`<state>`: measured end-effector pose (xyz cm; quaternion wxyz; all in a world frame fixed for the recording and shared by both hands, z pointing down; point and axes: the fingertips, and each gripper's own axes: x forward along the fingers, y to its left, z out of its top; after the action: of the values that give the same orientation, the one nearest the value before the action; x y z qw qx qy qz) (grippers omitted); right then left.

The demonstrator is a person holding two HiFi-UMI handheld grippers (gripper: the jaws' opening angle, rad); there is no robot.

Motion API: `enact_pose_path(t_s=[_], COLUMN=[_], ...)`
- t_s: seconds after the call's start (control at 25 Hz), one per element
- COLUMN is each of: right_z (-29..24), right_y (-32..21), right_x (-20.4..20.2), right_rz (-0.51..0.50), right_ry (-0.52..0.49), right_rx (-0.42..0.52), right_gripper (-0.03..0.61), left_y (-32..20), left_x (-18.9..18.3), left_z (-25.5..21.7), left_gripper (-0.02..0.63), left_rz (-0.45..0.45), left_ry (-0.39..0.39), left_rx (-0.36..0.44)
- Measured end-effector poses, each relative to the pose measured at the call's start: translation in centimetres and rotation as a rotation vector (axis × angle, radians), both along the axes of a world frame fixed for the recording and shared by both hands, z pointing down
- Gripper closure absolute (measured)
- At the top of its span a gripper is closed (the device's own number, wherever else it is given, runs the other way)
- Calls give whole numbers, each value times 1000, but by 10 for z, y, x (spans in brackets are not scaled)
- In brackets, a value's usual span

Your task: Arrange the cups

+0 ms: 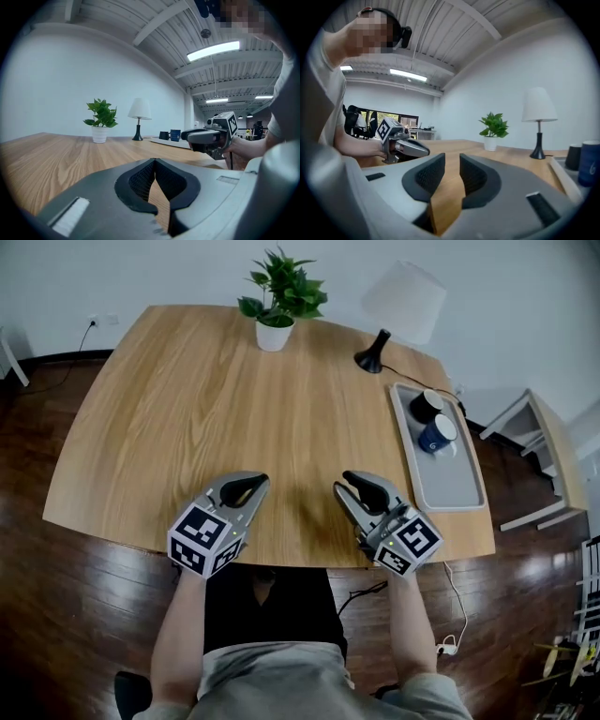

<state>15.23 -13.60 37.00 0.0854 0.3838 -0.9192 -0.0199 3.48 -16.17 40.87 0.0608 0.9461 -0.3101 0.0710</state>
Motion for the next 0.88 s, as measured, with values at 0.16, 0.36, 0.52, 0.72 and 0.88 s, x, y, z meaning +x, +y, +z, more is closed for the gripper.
enact_pose_path(t_s=[0.16,0.36,0.52,0.72,0.88], right_z=[18,30,34,39,38], right_y=[-2,0,-2,-5,-3], right_x=[-48,-66,-70,-71,-72], right_rz=[-42,-22,-4,6,10], right_ry=[-13,-64,-58,-48,-49], right_rx=[-24,-103,-137,-171,-165], right_gripper=[483,485,486,486,486], left_y=[2,5,4,4,5], left_x=[3,1,0,0,0], left_z=[2,1,0,0,0], left_gripper=[603,603,603,603,603], left_rz=[14,16,15,15,15], left_ry=[3,-1,-1,-2,-4], left_rx=[-2,-5,-2,-2,-2])
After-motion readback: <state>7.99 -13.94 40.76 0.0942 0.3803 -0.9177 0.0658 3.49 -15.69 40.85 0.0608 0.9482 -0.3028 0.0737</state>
